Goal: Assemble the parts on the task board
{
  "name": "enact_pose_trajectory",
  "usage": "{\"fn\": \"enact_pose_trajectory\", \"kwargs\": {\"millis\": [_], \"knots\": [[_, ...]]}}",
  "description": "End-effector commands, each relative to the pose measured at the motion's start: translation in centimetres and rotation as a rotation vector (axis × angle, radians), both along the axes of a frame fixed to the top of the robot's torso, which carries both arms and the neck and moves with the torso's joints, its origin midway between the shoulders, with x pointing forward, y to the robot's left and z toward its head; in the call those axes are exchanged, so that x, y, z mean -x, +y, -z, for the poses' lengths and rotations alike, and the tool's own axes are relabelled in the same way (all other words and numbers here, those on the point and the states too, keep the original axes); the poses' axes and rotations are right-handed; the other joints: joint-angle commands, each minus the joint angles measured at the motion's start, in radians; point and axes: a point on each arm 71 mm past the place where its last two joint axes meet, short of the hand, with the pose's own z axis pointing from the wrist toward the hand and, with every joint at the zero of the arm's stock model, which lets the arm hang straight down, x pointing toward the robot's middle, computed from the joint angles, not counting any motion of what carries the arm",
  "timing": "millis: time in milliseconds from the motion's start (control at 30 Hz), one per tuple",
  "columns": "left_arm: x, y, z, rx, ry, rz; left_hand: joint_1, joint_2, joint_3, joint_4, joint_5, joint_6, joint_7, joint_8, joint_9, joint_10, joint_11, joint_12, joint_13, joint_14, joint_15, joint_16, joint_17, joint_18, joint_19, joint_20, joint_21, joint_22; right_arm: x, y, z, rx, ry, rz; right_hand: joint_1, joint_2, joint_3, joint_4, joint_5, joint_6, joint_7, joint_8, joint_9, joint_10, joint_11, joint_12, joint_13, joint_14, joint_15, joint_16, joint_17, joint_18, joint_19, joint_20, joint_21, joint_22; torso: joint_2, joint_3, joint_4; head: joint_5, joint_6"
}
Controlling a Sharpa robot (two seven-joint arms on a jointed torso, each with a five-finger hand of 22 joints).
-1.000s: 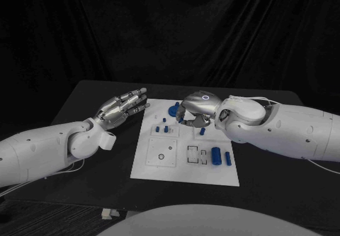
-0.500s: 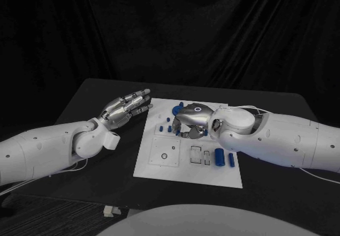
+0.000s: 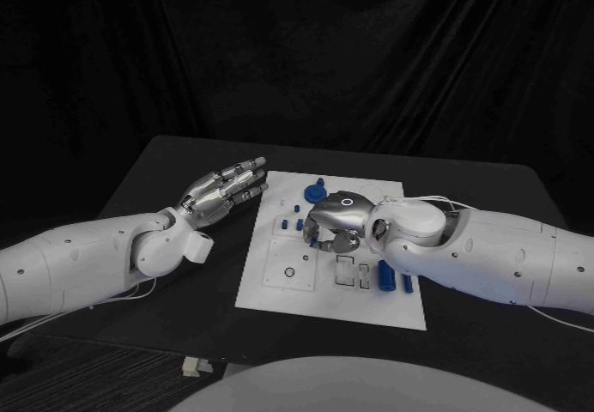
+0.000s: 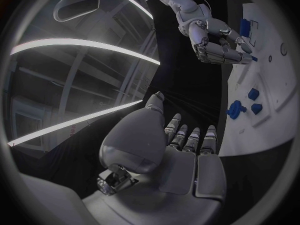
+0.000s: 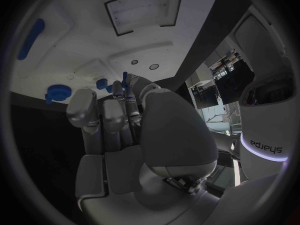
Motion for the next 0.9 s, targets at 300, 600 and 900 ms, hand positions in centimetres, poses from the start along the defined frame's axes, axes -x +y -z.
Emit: {"fn": "enact_pose_trajectory", "kwargs": {"millis": [300, 600, 900], "knots": [[0.08, -0.04, -0.16, 0.043, -0.034, -0.013, 0.014, 0.001, 0.002, -0.001, 0.015, 0.001, 0.007, -0.002, 0.000, -0.005, 0.000, 0.002, -0.001, -0.006, 0.002, -0.005, -0.001, 0.002, -0.005, 0.001, -0.003, -0.001, 0.24, 0.22, 0.40, -0.011, -0.024, -0.003, 0.002, -0.004, 0.005, -0.003, 0.003, -0.005, 0.000, -0.004, 0.001, 0.007, 0.002, -0.007, 0.001, 0.006, 0.003, 0.006, 0.001, -0.002, 0.005, 0.003, 0.005, 0.132, -0.001, -0.0007, 0.0001, 0.023, 0.000], [0.12, -0.05, -0.06, 0.043, -0.024, -0.004, 0.017, 0.004, 0.004, -0.005, 0.021, 0.006, 0.011, 0.000, 0.001, -0.006, 0.002, 0.002, -0.002, -0.004, 0.009, -0.003, 0.000, 0.003, -0.005, 0.009, -0.002, 0.000, 0.46, 0.55, 0.71, -0.012, -0.016, -0.009, 0.001, -0.005, 0.006, -0.003, 0.004, -0.007, 0.001, -0.006, 0.000, 0.008, 0.002, -0.008, 0.001, 0.006, 0.003, 0.006, 0.001, -0.003, 0.005, 0.003, 0.005, 0.132, -0.001, -0.0012, 0.0014, 0.026, 0.000], [0.16, -0.10, 0.00, 0.043, -0.016, 0.006, 0.021, 0.006, 0.007, -0.011, 0.032, 0.022, 0.016, 0.005, 0.003, -0.006, 0.007, 0.004, -0.001, -0.003, 0.016, -0.001, 0.001, 0.004, -0.005, 0.016, -0.002, 0.001, 0.76, 0.83, 1.09, -0.014, -0.007, -0.015, 0.001, -0.004, 0.006, -0.004, 0.005, -0.009, 0.001, -0.008, 0.000, 0.010, 0.002, -0.009, 0.001, 0.006, 0.003, 0.006, -0.001, -0.002, 0.005, 0.003, 0.005, 0.132, -0.001, -0.0011, 0.0008, 0.039, 0.000]]}}
